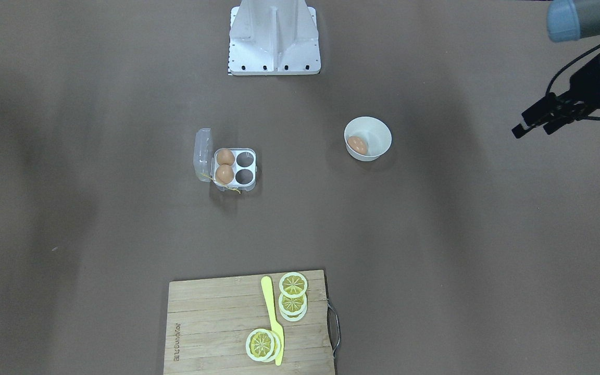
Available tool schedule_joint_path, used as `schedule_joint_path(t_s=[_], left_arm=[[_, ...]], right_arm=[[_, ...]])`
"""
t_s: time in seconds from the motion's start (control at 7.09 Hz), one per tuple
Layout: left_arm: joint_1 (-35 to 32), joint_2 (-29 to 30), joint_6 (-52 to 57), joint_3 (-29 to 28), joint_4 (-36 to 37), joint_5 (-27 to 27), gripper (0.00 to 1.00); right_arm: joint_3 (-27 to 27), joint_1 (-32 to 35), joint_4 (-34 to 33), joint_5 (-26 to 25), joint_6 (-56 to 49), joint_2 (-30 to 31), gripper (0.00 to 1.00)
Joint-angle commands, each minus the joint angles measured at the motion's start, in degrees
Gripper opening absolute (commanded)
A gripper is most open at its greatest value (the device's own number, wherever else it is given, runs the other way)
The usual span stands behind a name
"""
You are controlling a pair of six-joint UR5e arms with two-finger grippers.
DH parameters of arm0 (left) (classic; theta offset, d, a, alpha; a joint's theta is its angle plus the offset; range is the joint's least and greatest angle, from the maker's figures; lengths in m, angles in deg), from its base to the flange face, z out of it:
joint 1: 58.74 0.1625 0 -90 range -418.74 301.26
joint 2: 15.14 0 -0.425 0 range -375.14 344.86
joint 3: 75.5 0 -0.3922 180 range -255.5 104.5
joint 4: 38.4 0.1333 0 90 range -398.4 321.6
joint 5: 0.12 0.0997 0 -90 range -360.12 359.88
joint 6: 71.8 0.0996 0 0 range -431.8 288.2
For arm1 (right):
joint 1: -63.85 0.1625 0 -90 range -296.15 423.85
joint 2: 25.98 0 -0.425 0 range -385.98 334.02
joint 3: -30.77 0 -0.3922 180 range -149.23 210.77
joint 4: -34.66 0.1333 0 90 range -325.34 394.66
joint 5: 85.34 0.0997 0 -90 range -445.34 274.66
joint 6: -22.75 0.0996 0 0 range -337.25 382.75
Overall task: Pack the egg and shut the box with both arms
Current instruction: 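Move the left gripper down over the white bowl while the right arm approaches, then close the left gripper on the brown egg in the white bowl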
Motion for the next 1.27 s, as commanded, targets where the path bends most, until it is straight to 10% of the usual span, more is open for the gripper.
schedule_joint_path(t_s=[0.0, 1.13], left_arm=[[11.32, 4.90, -18.33, 1.11, 0.00, 6.85, 0.95], [34.58, 14.84, -43.28, -3.62, 0.35, 27.11, 0.74]], right_arm=[[-0.82, -2.73, 0.49, 0.41, 4.78, -2.21, 0.99], [-2.50, -16.34, 15.23, 0.24, 28.33, -5.11, 0.81]])
